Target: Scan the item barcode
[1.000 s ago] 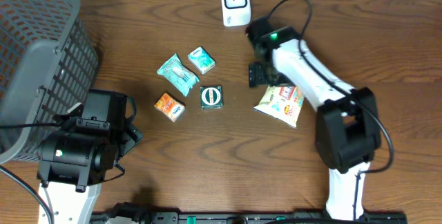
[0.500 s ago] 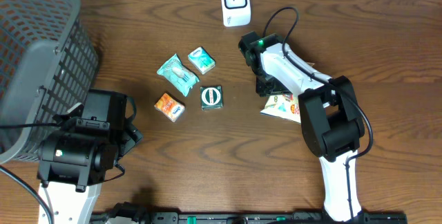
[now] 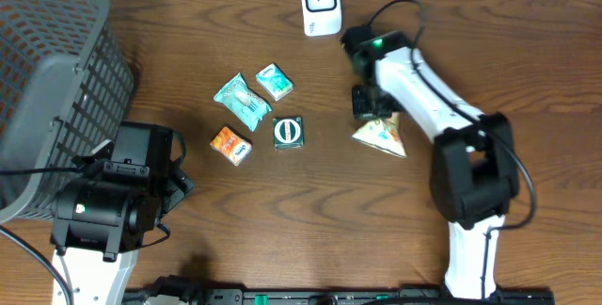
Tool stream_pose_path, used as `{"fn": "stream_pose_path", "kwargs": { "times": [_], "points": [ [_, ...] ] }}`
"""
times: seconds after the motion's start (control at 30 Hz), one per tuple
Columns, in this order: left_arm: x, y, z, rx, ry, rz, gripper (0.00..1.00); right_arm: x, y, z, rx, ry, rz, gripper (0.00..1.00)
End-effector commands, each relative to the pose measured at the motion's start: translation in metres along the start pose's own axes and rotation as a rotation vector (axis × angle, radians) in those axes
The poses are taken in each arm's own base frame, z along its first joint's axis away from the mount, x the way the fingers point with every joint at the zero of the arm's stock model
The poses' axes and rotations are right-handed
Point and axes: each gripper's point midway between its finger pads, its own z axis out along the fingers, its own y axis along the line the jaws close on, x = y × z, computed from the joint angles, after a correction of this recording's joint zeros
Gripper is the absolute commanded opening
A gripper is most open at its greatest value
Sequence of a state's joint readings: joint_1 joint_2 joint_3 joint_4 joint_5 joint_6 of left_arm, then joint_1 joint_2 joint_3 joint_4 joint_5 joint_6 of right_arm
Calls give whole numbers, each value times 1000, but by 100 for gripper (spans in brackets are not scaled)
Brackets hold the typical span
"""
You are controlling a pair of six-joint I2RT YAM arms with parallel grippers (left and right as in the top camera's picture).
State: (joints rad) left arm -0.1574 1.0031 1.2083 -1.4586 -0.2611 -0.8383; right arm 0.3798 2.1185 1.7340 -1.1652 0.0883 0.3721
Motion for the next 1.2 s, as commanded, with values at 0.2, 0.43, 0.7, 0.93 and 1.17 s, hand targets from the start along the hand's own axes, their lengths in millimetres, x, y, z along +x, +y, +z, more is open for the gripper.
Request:
{"fn": "stream_pose_path", "kwargs": {
  "times": [0.2, 0.43, 0.7, 0.93, 1.17],
  "points": [
    [-6, 1, -5, 4, -25, -20, 98, 6, 66, -119, -733, -112, -276, 1],
    [-6, 1, -5, 4, -26, -20, 98, 20, 94, -99, -979, -16, -271, 1],
    [-6, 1, -5, 4, -25, -19, 98, 29, 99, -57, -1182, -3, -199, 1],
    [-6, 1, -5, 4, -26, -20, 97, 27, 50, -4, -1044, 5, -17, 5],
    [-6, 1, -5, 4, -25, -20, 97, 26, -14, 31, -772, 43, 134, 32]
  ]
}}
